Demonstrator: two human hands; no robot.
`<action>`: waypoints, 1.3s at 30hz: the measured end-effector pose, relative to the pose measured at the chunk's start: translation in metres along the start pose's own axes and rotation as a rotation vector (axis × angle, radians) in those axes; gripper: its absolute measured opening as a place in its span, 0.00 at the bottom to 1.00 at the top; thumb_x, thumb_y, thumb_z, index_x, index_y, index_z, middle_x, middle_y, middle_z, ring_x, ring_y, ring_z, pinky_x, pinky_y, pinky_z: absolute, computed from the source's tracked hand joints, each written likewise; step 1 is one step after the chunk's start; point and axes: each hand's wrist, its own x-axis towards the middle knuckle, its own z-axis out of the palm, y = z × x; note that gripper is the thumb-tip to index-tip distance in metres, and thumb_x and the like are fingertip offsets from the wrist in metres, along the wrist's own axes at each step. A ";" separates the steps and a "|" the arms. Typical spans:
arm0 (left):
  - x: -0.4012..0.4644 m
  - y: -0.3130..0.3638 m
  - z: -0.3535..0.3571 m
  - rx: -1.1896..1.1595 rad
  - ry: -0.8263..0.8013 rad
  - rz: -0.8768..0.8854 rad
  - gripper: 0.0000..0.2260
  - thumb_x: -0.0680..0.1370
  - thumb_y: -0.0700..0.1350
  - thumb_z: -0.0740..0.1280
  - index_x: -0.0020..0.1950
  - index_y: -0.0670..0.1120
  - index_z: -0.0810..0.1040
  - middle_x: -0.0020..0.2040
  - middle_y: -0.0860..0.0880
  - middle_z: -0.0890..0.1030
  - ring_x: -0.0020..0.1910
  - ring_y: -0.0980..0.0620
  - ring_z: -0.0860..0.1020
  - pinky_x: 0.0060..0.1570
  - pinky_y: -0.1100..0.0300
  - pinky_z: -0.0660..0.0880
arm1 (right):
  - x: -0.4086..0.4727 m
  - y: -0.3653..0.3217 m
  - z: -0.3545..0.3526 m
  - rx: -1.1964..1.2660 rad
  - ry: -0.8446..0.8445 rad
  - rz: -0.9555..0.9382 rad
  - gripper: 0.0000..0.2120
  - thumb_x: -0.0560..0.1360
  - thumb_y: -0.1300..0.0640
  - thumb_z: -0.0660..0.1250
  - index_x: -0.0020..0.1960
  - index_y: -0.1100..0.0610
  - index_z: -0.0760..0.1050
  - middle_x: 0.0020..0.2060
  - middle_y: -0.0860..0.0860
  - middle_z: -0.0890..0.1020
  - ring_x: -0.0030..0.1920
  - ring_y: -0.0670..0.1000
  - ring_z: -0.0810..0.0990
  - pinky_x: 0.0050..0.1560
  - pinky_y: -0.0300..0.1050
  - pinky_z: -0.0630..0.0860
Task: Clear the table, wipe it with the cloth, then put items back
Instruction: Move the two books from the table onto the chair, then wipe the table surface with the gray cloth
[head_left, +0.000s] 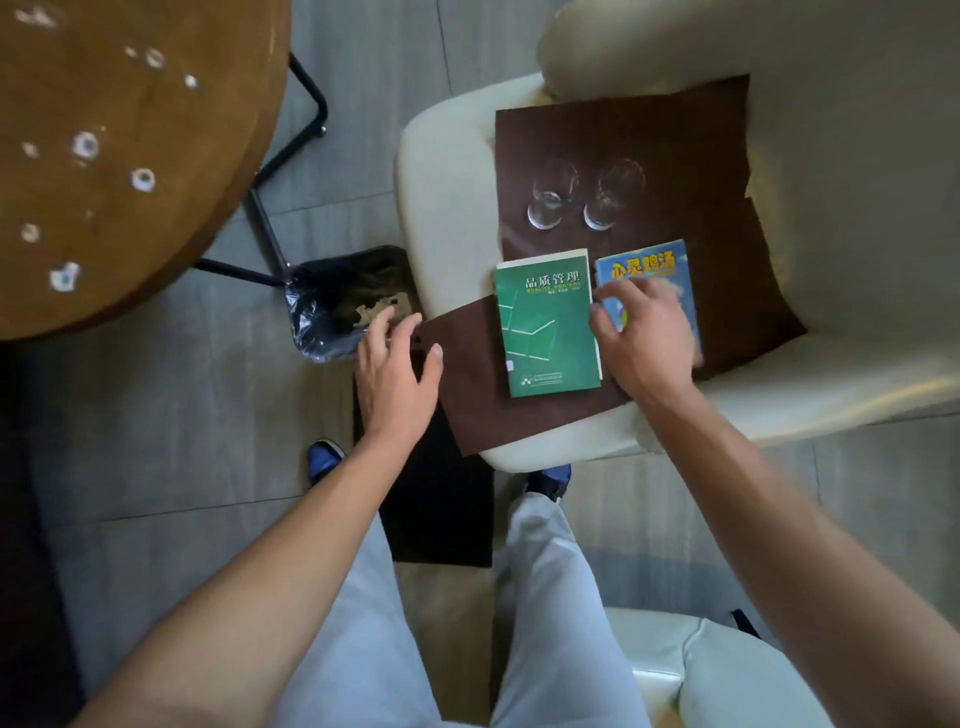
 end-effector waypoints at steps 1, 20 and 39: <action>-0.001 -0.007 -0.011 0.019 0.008 0.027 0.20 0.81 0.50 0.66 0.71 0.46 0.75 0.76 0.43 0.68 0.74 0.41 0.68 0.72 0.43 0.67 | -0.004 -0.013 0.002 0.005 0.008 -0.032 0.13 0.80 0.51 0.68 0.61 0.54 0.82 0.58 0.56 0.81 0.62 0.59 0.76 0.55 0.50 0.74; 0.001 -0.166 -0.211 0.176 0.226 0.151 0.24 0.85 0.56 0.57 0.77 0.45 0.70 0.81 0.40 0.62 0.82 0.39 0.56 0.79 0.41 0.57 | -0.084 -0.238 0.060 0.025 0.100 -0.297 0.25 0.81 0.45 0.64 0.74 0.53 0.73 0.76 0.56 0.71 0.74 0.60 0.67 0.74 0.54 0.65; 0.078 -0.371 -0.403 0.103 0.384 0.336 0.25 0.85 0.55 0.58 0.77 0.43 0.69 0.81 0.39 0.62 0.82 0.36 0.56 0.79 0.38 0.57 | -0.136 -0.473 0.138 -0.057 0.158 -0.268 0.25 0.82 0.45 0.66 0.77 0.51 0.70 0.79 0.53 0.66 0.78 0.58 0.64 0.75 0.56 0.65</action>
